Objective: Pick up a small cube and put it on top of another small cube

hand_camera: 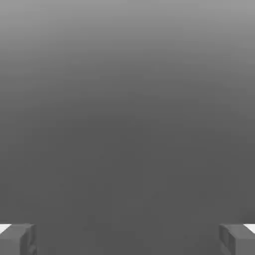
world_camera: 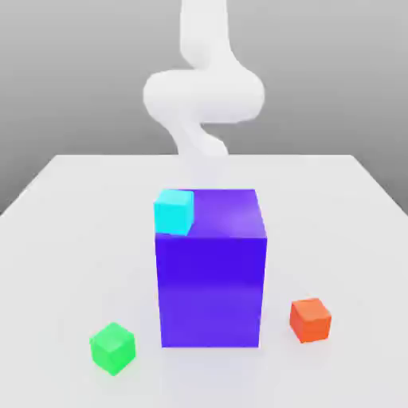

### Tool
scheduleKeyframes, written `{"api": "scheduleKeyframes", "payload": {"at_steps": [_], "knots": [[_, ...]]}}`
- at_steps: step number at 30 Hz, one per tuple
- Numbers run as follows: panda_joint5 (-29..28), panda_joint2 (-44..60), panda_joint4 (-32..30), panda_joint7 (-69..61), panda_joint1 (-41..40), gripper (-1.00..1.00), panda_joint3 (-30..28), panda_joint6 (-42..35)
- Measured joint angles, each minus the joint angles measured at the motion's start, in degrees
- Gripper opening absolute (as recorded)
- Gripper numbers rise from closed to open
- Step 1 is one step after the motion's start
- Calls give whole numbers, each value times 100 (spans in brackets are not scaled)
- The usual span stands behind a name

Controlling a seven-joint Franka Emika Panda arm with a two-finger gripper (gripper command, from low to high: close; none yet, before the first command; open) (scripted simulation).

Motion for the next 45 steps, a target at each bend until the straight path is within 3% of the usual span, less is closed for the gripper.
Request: {"api": "scheduleKeyframes", "payload": {"at_steps": [8, 15, 25, 34, 38, 39, 45], "knots": [[906, 1712, 402, 1254, 287, 0, 342, 170], [1090, 3159, 728, 2747, 494, 0, 839, 382], [331, 5185, 1150, 5558, 1336, 0, 1065, 825], [-672, 6865, 1538, 8266, 2580, 0, 580, 1185], [-834, 7680, 1741, 8625, 2834, 0, 397, 1691], [-847, 7818, 1774, 8644, 2850, -100, 379, 1791], [-854, 7887, 1791, 8653, 2858, -100, 370, 1855]]}}
